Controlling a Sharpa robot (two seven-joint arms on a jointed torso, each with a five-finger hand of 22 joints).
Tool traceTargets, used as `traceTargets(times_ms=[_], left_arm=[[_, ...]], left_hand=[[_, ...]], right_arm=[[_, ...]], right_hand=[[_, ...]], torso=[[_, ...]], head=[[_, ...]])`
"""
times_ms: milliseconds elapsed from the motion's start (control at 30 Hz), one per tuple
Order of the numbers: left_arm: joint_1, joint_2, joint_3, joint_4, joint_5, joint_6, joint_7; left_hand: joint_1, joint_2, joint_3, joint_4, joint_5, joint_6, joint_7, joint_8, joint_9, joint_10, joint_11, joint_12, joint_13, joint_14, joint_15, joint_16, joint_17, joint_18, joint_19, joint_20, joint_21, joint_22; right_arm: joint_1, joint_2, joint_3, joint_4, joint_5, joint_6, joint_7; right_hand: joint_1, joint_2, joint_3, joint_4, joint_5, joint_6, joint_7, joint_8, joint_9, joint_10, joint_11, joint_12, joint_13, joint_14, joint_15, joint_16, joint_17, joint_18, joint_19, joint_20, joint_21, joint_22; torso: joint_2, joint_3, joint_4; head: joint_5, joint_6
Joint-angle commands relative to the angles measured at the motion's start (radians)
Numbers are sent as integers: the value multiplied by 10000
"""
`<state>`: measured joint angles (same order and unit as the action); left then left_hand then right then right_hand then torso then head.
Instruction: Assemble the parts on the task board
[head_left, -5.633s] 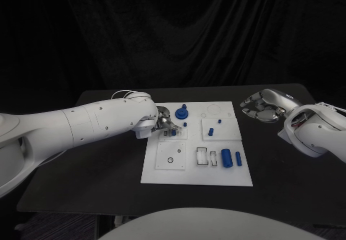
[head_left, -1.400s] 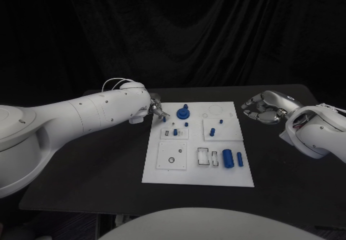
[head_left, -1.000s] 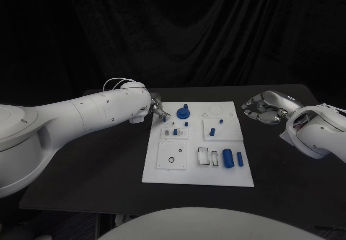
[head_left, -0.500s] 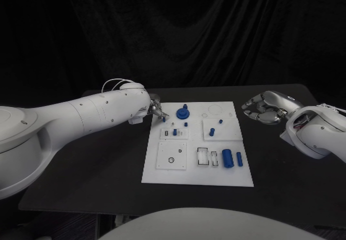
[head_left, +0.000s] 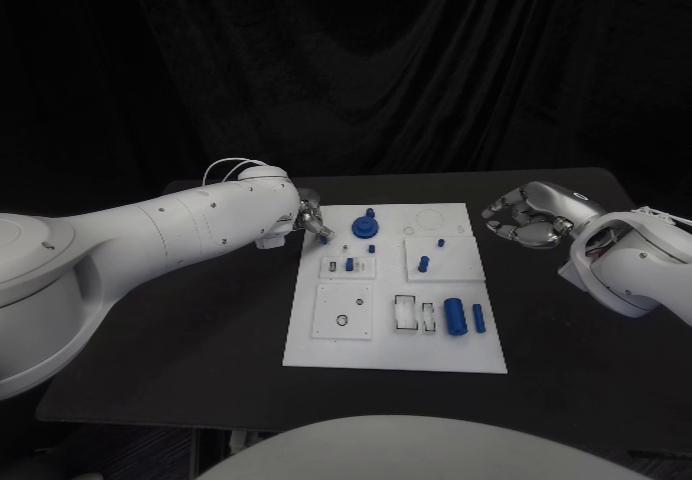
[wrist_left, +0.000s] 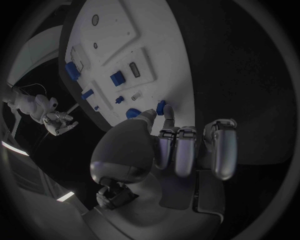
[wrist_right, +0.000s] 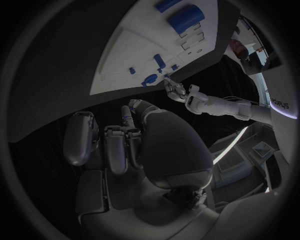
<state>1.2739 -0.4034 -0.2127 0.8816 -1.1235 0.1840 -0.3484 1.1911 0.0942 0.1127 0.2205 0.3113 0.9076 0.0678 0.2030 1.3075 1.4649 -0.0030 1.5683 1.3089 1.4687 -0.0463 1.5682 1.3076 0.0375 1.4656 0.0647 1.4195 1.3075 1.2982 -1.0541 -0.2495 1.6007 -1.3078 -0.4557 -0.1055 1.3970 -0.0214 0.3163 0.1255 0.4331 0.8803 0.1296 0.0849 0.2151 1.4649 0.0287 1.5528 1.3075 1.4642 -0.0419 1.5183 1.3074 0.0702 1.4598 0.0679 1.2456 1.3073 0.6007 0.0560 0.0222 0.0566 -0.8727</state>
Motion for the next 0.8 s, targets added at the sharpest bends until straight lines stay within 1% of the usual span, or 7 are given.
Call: traceTargets(times_ms=[33, 167, 200, 400, 467, 600, 800], left_arm=[[-26, 22, 9, 1, 7, 89, 212], [-28, 18, 9, 0, 7, 86, 274], [-28, 14, 9, 0, 7, 87, 305], [-32, 2, 9, 6, 7, 111, 363], [-34, -3, 9, 11, 7, 120, 364], [-37, -36, 9, 47, 7, 109, 359], [-40, -128, 9, 154, 7, -72, 370]], left_hand=[[131, -8, 139, -33, 131, -25, -31, -70, 200, 1059, 35, 24, 2619, 1021, 34, 26, 2632, 57, -36, 50, -30, 2040], [274, -81, 527, -156, 605, -40, -45, -98, 209, 1059, 21, 24, 2619, 1021, 21, 26, 2632, 58, -39, 36, -47, 2050], [328, -120, 708, -214, 788, -51, -48, -108, 212, 1059, 17, 24, 2619, 1021, 15, 26, 2632, 64, -53, 31, -73, 2046], [426, -325, 1446, -440, 1136, -25, -61, -87, 228, 1059, 2, 24, 2619, 1021, 3, 26, 2632, 64, -54, 19, -87, 2052], [429, -469, 1857, -576, 1358, -9, -57, -93, 209, 1059, -1, 24, 2619, 1021, -1, 26, 2632, 64, -55, 12, -95, 2053], [333, -634, 2266, -685, 1381, 46, -53, -107, 178, 1059, 4, 24, 2619, 1021, 1, 26, 2632, 61, -48, 14, -89, 2057], [269, -792, 2701, -875, 1382, 87, -54, -122, 168, 1059, -1, 24, 2619, 1021, -3, 26, 2632, 64, -53, 10, -102, 2053]], right_arm=[[-24, 6, 7, 2, -23, 65, -160], [-24, 6, 7, -2, -23, 76, -171], [-24, 8, 7, -3, -23, 86, -179], [-24, 20, 7, -10, 94, 127, -194], [-24, 24, 7, -14, 190, 142, -191], [-24, 29, 7, -18, 292, 162, -192], [-24, 27, 7, -16, 335, 177, -199]], right_hand=[[-128, -12, 75, 12, 39, 22, -6, -33, -14, 816, 14, -37, 2386, 854, 19, -60, 1698, 0, -93, -7, -36, 1707], [-128, -12, 75, 12, 39, 22, -6, -33, -14, 816, 14, -37, 2386, 854, 19, -60, 1698, 0, -93, -7, -36, 1707], [-128, -12, 75, 12, 39, 22, -6, -33, -14, 816, 14, -37, 2386, 854, 19, -60, 1698, 0, -93, -7, -36, 1707], [-129, -6, 84, 8, 39, 27, -7, -32, -13, 806, 14, -47, 2375, 851, 19, -69, 1685, 0, -93, -7, -36, 1707], [-128, -6, 85, 7, 39, 27, -7, -32, -13, 804, 14, -48, 2374, 850, 19, -70, 1683, 1, -95, -7, -42, 1706], [-125, 0, 94, 2, 41, 28, -9, -33, -14, 797, 15, -55, 2366, 847, 19, -78, 1670, 7, -106, -8, -70, 1698], [-125, 0, 94, 2, 41, 28, -9, -33, -14, 797, 15, -55, 2366, 847, 19, -78, 1670, 7, -106, -8, -70, 1698]], torso=[[-1, 1, 4], [-1, 1, 7], [-2, -1, 5], [0, -3, 3], [1, -2, 2], [1, 0, -2], [-1, 2, 9]], head=[[-11, 1], [-24, 1], [-24, 1], [-15, 1], [-4, 1], [18, 1], [19, 1]])
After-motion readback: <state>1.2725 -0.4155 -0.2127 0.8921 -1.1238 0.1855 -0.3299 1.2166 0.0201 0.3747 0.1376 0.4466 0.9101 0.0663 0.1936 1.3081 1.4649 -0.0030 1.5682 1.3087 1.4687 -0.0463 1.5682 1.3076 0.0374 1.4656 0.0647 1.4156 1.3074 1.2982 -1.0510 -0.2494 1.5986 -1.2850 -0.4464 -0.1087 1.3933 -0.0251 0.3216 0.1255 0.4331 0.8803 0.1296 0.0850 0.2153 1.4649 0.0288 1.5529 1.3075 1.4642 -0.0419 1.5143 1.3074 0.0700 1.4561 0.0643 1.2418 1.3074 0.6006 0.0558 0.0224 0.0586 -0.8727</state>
